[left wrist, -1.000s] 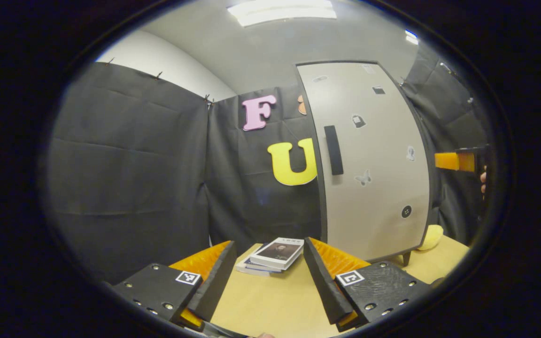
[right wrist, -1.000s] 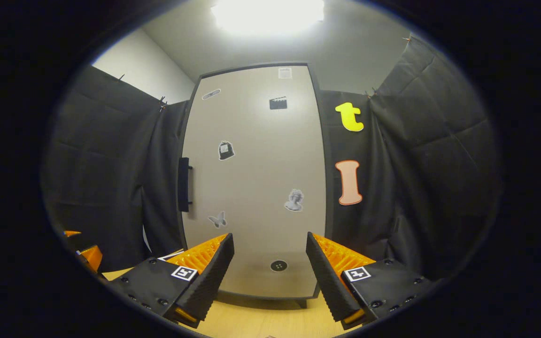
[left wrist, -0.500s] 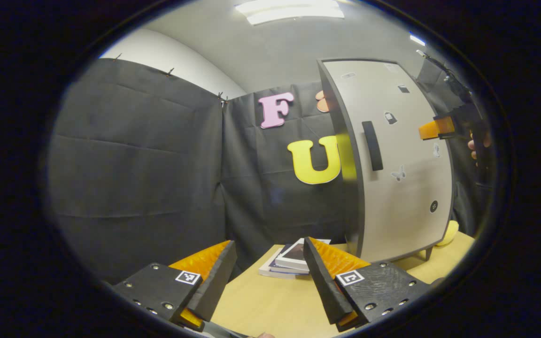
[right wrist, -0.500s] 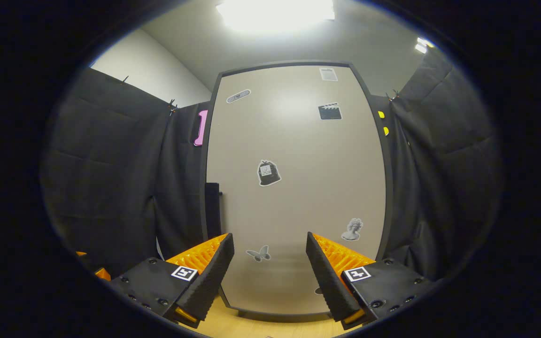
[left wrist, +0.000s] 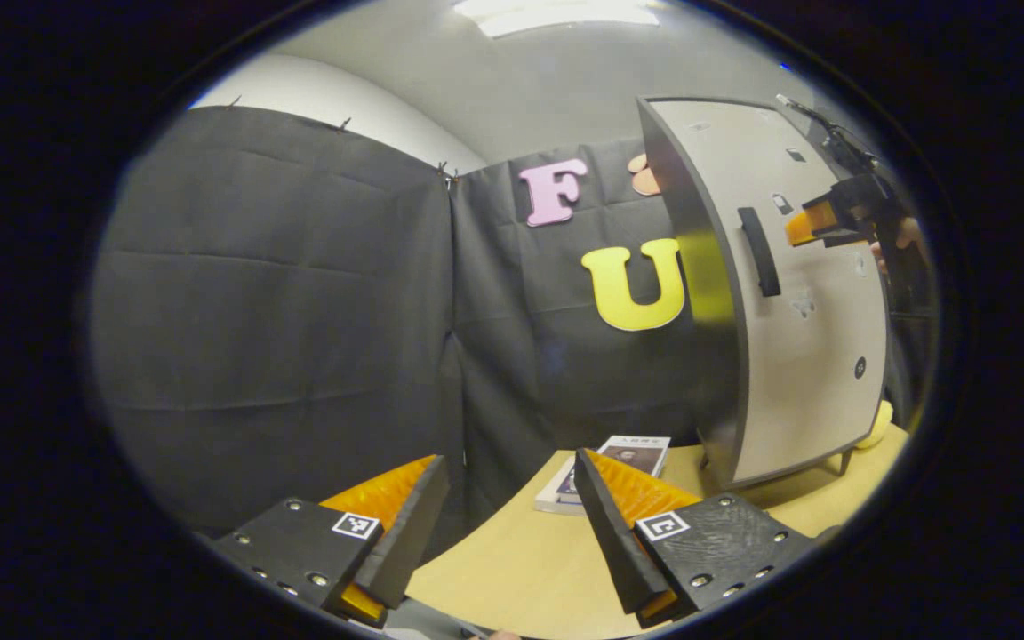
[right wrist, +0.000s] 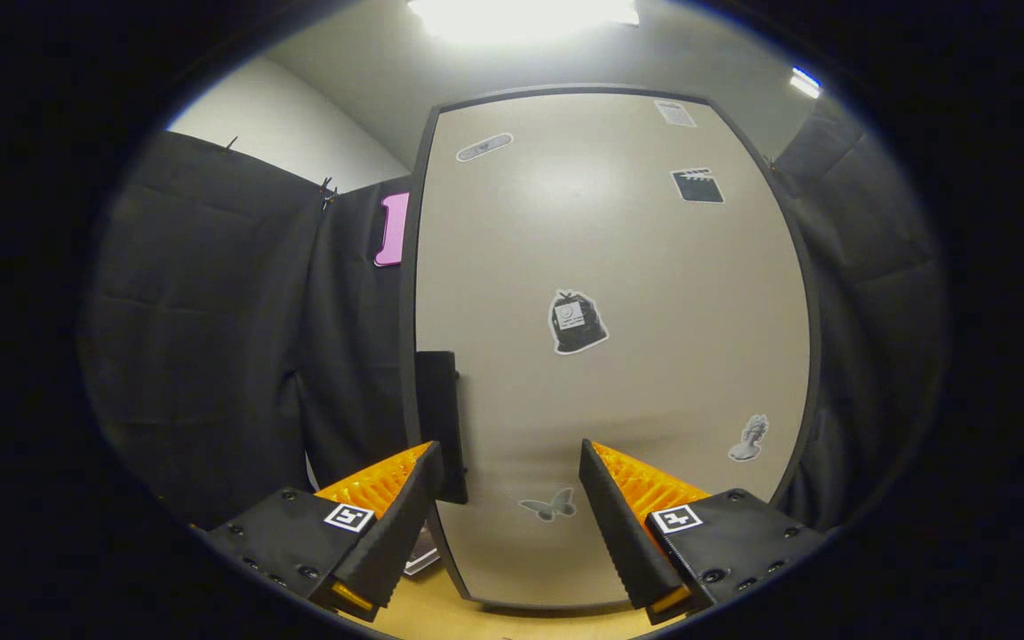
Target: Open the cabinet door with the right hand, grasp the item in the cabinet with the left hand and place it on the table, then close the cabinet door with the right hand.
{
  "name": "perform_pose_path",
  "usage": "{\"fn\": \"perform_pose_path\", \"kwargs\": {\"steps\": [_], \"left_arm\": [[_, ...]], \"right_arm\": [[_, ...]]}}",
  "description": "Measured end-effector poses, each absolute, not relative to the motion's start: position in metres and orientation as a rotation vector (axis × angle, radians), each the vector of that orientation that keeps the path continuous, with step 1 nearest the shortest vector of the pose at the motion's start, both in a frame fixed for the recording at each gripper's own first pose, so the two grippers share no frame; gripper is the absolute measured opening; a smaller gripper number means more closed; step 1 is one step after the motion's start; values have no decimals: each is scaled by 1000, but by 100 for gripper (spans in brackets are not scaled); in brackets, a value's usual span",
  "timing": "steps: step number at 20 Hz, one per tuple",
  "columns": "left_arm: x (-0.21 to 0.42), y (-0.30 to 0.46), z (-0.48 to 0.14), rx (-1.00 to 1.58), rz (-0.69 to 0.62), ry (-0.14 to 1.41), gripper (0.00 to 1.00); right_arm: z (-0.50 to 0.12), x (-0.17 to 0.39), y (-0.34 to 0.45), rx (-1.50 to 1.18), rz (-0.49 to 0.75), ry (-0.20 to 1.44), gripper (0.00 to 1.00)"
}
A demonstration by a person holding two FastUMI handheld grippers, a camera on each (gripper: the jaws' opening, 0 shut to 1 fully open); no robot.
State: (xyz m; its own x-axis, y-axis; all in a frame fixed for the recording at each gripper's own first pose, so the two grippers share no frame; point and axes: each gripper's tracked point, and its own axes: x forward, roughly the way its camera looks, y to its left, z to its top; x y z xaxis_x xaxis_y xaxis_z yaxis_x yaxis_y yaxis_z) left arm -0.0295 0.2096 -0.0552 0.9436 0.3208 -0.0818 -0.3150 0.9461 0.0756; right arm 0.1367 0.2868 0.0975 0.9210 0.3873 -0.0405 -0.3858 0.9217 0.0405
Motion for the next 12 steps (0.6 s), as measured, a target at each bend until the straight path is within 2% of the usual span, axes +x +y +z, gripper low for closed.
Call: {"fn": "perform_pose_path", "kwargs": {"steps": [4,5,6,9,11,12], "left_arm": [[-26,229,-71,51,339,121,89],[-26,233,-75,51,342,126,87],[-25,235,-77,52,345,131,89],[-23,250,-84,52,353,142,89],[-25,260,-89,46,360,145,87],[-25,264,-91,42,363,148,87]], "right_arm": [[93,150,311,22,401,59,97],[92,153,317,20,404,64,98],[91,155,323,18,404,69,97],[88,163,336,3,390,78,96],[87,167,346,3,390,90,96],[87,169,349,4,386,93,89]]}}
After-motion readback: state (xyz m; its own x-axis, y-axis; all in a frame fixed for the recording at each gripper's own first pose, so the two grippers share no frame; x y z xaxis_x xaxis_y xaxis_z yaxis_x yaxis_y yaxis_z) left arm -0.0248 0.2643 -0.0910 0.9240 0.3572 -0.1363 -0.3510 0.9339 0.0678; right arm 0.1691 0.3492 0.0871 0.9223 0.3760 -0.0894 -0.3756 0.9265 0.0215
